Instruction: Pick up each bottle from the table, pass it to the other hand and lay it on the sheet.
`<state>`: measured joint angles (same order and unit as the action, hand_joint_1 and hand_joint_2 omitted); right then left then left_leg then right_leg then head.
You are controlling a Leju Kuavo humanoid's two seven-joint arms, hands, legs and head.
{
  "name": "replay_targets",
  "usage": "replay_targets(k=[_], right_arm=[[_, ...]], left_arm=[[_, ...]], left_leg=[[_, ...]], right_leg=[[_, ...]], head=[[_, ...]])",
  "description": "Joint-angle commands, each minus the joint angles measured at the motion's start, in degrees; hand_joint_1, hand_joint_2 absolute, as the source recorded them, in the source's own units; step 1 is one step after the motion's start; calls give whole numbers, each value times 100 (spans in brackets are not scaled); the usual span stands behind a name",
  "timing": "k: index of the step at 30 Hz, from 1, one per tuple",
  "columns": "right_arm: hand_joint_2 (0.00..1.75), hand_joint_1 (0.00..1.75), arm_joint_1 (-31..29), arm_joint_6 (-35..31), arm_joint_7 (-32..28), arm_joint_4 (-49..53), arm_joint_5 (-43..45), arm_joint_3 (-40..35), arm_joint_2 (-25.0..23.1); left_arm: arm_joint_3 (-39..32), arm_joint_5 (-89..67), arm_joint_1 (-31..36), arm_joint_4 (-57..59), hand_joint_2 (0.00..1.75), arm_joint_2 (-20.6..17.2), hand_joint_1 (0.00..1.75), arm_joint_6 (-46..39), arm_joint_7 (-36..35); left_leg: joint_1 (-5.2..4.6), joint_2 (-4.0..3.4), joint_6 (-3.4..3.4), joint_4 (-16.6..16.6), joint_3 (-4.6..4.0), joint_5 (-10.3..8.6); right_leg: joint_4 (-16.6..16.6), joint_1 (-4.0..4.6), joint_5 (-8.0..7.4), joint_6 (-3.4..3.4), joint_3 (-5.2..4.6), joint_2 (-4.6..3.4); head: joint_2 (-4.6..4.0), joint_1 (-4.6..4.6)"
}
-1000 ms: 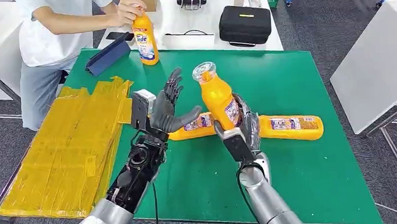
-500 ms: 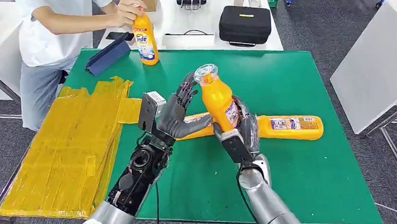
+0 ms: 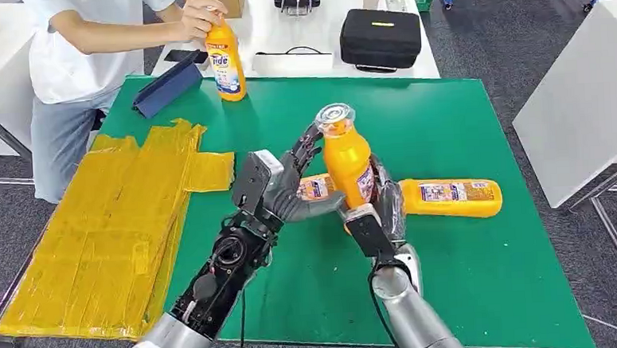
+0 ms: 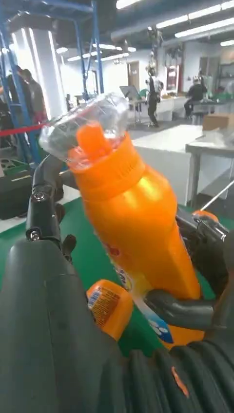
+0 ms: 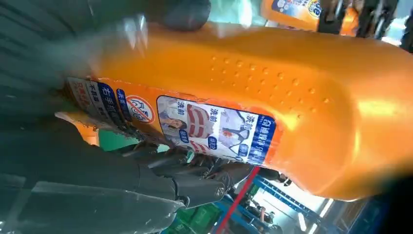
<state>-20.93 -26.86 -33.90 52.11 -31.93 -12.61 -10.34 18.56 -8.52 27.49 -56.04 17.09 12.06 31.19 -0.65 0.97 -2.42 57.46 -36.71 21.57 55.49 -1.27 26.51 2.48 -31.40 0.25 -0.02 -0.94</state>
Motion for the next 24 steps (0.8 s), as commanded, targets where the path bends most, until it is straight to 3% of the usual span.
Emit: replay_targets(k=[1,8,14,24], right_arm=[[175,175,-43,57,58,53,-38,30,28],[175,175,-54,62,92,26,-60,1,21],[175,175,16,18,136,101,-39,0,17],[175,175,101,86,205,213,-105,46,-4]], left_arm=[[345,-42,450,741,175,41,0,-24,-47],[459,-112,550,860,175,105,0,-99,-167],[399,-363,604,1111,175,192,0,-1128,-294],[534,-443,695,1400,175,247,0,-1066,-366]], left_leg=[[2,1,9,-1,8,4],[6,-4,16,0,17,9],[5,-7,15,0,20,11],[4,-3,12,-1,13,7]], right_leg=[[-3,2,4,-7,11,3],[-5,7,7,-13,21,1],[-6,6,8,-12,24,-2],[-5,5,5,-10,17,1]], head=[[0,0],[0,0],[0,0],[0,-2]])
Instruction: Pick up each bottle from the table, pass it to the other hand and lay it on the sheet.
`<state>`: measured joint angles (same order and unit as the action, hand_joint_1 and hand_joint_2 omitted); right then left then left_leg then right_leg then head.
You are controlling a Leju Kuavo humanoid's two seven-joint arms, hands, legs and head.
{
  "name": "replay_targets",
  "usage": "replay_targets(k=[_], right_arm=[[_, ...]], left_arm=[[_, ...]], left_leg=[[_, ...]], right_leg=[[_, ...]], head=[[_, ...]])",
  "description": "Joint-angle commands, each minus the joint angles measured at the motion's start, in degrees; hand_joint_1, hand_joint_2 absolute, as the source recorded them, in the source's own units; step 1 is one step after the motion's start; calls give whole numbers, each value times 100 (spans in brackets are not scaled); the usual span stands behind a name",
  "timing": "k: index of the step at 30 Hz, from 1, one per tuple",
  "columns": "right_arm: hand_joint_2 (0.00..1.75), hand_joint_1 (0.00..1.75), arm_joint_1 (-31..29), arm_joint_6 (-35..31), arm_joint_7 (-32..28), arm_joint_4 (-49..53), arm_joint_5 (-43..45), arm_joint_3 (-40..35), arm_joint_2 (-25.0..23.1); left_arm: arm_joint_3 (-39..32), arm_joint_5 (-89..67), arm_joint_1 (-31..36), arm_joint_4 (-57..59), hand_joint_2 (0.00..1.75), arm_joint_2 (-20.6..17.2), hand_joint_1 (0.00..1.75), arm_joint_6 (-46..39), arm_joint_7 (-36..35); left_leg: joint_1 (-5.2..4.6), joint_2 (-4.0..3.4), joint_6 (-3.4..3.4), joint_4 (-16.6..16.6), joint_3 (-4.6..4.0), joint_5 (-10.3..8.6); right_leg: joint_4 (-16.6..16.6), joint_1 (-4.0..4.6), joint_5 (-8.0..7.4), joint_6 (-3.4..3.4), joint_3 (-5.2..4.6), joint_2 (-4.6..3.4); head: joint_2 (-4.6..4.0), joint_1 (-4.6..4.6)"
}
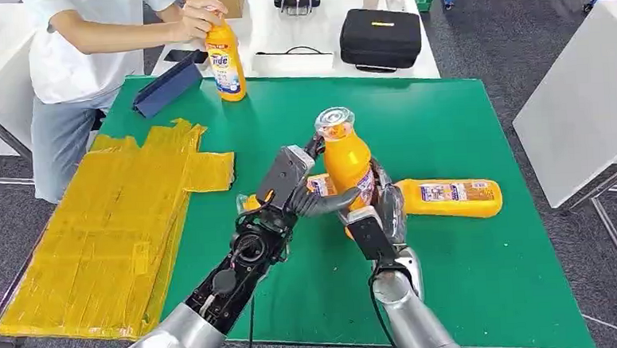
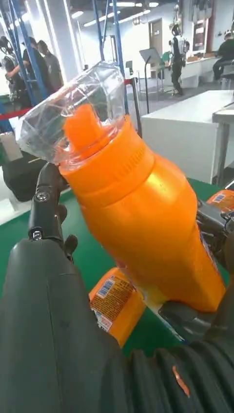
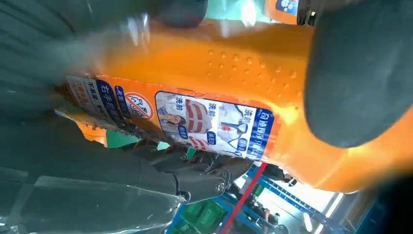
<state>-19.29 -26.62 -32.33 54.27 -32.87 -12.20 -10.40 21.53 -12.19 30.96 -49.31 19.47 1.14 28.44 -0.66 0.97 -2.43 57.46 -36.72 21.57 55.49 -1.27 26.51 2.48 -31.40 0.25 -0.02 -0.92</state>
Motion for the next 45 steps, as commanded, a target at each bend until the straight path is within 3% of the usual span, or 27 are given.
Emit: replay_targets(k=[1,9,17,26,45], right_arm=[[175,175,-63,64,50,-5,-13,12,-2],[175,175,-90,74,38,-89,-20,22,-22],[175,175,-204,19,-60,-311,35,59,-16],[175,175,-196,-20,-67,-323,64,49,-18],[175,175,-152,-14,-51,-298,71,48,22]], left_arm=[[240,-82,374,790,175,20,0,30,-98],[249,-68,470,1078,175,52,0,96,-134],[819,537,594,1329,175,53,0,1087,-200],[966,924,603,1301,175,53,0,1466,-106],[902,1077,498,1017,175,30,0,1417,184]], left_leg=[[5,-8,17,-1,22,10],[9,-14,21,3,27,16],[6,-9,16,2,19,11],[3,-9,13,-2,16,8],[4,-10,12,0,13,8]], right_leg=[[-7,6,7,-14,24,-3],[-6,10,10,-17,31,-8],[-5,7,7,-13,23,-4],[-6,5,5,-11,18,-5],[-4,5,4,-9,15,-7]], head=[[0,-2],[0,0],[0,-2],[0,-4],[0,-2]])
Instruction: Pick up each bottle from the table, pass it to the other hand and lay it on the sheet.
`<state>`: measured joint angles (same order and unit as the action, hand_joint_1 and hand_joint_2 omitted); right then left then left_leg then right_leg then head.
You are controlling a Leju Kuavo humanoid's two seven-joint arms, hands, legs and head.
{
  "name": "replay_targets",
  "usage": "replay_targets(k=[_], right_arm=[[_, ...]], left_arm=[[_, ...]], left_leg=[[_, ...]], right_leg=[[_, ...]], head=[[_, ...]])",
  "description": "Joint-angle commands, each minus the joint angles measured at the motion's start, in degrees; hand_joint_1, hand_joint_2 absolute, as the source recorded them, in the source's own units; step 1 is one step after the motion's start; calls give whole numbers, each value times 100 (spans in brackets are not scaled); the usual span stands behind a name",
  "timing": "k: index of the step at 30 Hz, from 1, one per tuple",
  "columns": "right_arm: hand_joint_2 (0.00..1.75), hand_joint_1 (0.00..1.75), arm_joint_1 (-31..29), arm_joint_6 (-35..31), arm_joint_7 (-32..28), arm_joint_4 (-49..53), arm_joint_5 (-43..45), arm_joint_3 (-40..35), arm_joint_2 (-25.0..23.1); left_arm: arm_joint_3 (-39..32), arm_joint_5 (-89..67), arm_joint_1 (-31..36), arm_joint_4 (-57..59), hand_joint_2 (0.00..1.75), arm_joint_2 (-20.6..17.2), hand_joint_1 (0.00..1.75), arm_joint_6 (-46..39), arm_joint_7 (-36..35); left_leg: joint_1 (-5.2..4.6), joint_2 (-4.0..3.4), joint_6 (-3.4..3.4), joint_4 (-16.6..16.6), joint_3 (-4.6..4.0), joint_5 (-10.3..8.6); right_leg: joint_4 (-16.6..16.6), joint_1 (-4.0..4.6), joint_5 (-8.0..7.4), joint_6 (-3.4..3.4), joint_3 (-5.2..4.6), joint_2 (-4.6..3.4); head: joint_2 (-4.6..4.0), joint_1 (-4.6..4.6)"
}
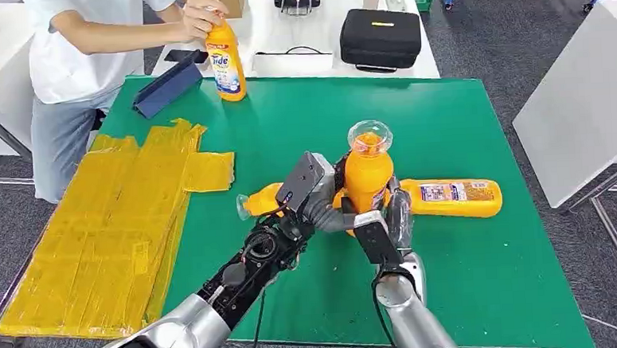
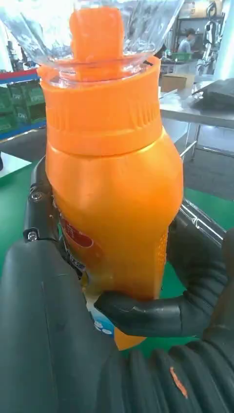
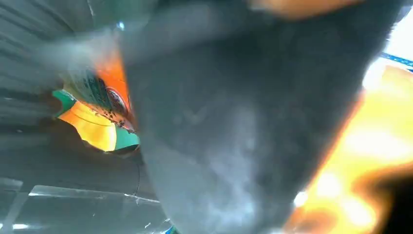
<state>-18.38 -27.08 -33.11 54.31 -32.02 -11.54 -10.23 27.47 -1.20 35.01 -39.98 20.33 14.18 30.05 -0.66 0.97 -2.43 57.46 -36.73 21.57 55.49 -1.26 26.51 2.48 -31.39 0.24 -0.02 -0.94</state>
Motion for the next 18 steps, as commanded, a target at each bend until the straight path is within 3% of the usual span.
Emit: replay_targets(k=[1,12,18], right_arm=[[175,175,-244,32,28,-303,-14,-18,5],[175,175,-244,32,28,-303,-14,-18,5],[175,175,-244,32,28,-303,-14,-18,5]], left_arm=[[308,-22,94,83,175,-55,0,113,23],[308,-22,94,83,175,-55,0,113,23],[308,-22,94,83,175,-55,0,113,23]], left_leg=[[2,-7,9,-2,9,5],[9,-20,24,2,36,20],[2,-7,8,-2,8,4]], right_leg=[[-5,3,3,-7,10,-4],[-9,10,12,-20,37,-13],[-4,2,2,-6,7,-4]], head=[[0,0],[0,0],[0,0]])
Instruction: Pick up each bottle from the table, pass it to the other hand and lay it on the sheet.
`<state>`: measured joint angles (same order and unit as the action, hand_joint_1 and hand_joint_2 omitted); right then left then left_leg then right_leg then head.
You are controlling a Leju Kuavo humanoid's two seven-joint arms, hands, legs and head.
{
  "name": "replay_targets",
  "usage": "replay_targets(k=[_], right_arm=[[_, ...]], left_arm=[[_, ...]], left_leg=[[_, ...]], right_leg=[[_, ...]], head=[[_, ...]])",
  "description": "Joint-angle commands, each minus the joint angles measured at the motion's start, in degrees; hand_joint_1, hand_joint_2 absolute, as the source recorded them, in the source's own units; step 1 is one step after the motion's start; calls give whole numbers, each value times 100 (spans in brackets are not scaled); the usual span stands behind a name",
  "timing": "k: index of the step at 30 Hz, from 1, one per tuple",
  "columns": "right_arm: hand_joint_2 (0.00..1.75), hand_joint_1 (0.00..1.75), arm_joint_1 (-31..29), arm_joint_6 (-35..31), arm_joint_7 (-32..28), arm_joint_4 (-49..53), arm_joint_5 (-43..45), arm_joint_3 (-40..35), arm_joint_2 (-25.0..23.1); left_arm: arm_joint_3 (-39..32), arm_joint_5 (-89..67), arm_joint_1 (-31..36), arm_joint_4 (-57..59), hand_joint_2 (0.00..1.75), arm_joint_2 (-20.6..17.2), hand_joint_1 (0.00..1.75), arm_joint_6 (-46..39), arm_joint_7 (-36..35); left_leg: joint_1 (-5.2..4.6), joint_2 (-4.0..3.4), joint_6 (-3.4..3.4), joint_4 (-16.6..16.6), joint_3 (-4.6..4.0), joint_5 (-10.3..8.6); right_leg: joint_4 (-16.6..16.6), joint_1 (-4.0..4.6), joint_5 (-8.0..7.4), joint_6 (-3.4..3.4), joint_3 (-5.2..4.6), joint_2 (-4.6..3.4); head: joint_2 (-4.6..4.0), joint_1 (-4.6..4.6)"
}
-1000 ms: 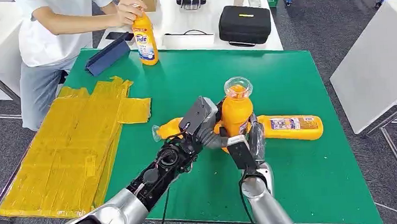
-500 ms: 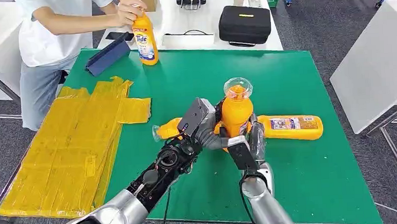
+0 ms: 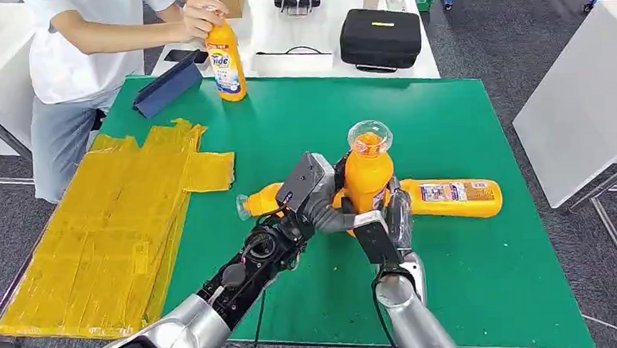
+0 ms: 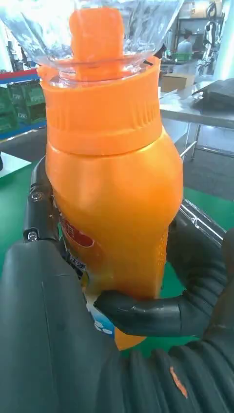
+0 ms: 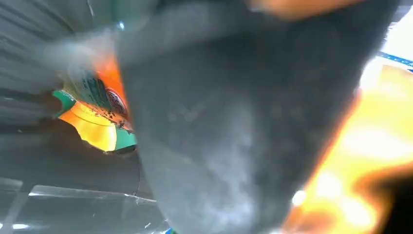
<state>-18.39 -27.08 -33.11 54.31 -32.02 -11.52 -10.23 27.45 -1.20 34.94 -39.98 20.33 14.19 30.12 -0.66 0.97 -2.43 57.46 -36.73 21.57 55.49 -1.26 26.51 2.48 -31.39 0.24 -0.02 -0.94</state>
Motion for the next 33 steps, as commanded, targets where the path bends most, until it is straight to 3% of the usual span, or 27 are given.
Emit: replay_targets(k=[1,8,9,10,13,17,33], right_arm=[[175,175,-243,32,28,-303,-14,-20,5],[175,175,-243,32,28,-303,-14,-20,5],[175,175,-312,674,13,-490,37,-232,-57],[175,175,-363,606,-15,-624,17,-259,-124],[175,175,-428,527,-50,-774,12,-279,-175],[175,175,-502,506,-115,-899,80,-295,-149],[175,175,-595,561,-150,-970,124,-344,-168]], left_arm=[[310,-22,100,83,175,-55,0,113,16],[310,-22,100,83,175,-55,0,113,16],[-171,311,134,-151,175,-68,0,-1068,404],[-270,358,223,-192,175,-127,0,-994,324],[-350,379,261,-251,175,-170,0,-931,248],[-403,325,210,-261,175,-121,0,-938,226],[-471,238,180,-300,175,-153,0,-940,248]], left_leg=[[4,-13,16,0,22,12],[4,-11,14,0,17,10],[1,-7,8,-1,8,4],[8,-21,24,3,37,21],[8,-39,18,6,16,14],[5,-7,14,0,12,5],[6,-16,18,1,18,11]], right_leg=[[-6,5,7,-13,23,-8],[-5,4,6,-11,18,-7],[-3,2,2,-7,8,-4],[-8,10,13,-20,39,-13],[1,10,2,-15,12,-33],[-3,8,2,-10,14,0],[-3,8,5,-14,21,-10]], head=[[0,0],[0,0],[0,0],[0,0],[0,0],[0,-2],[0,0]])
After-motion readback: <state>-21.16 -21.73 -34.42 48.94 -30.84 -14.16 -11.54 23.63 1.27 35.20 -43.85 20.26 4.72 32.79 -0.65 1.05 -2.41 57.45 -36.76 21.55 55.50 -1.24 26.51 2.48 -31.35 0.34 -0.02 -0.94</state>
